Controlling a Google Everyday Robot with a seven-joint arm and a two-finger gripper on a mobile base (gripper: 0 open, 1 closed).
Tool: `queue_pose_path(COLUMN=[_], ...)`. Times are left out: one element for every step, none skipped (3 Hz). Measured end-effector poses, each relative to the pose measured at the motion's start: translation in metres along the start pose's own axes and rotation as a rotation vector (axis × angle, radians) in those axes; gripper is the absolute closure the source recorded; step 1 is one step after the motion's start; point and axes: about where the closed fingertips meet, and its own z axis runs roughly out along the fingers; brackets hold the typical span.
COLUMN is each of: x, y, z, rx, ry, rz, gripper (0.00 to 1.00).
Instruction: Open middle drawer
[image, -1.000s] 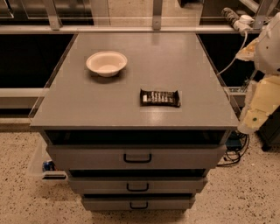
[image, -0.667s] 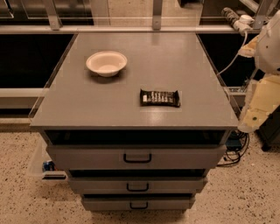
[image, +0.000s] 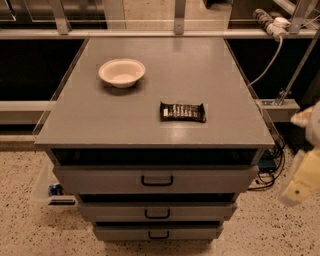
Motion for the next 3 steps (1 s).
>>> queue_pose_path(x=[0.0444,0.0482,0.0482], y=[0.0293,0.0347,0.0347], z=[0.0582,0.0647,0.0647], rx=[-0.116,-0.131,-0.131], ry=[-0.007,-0.001,-0.001], rz=[0.128,0.133,0.133], gripper=[0.00,0.19,0.41])
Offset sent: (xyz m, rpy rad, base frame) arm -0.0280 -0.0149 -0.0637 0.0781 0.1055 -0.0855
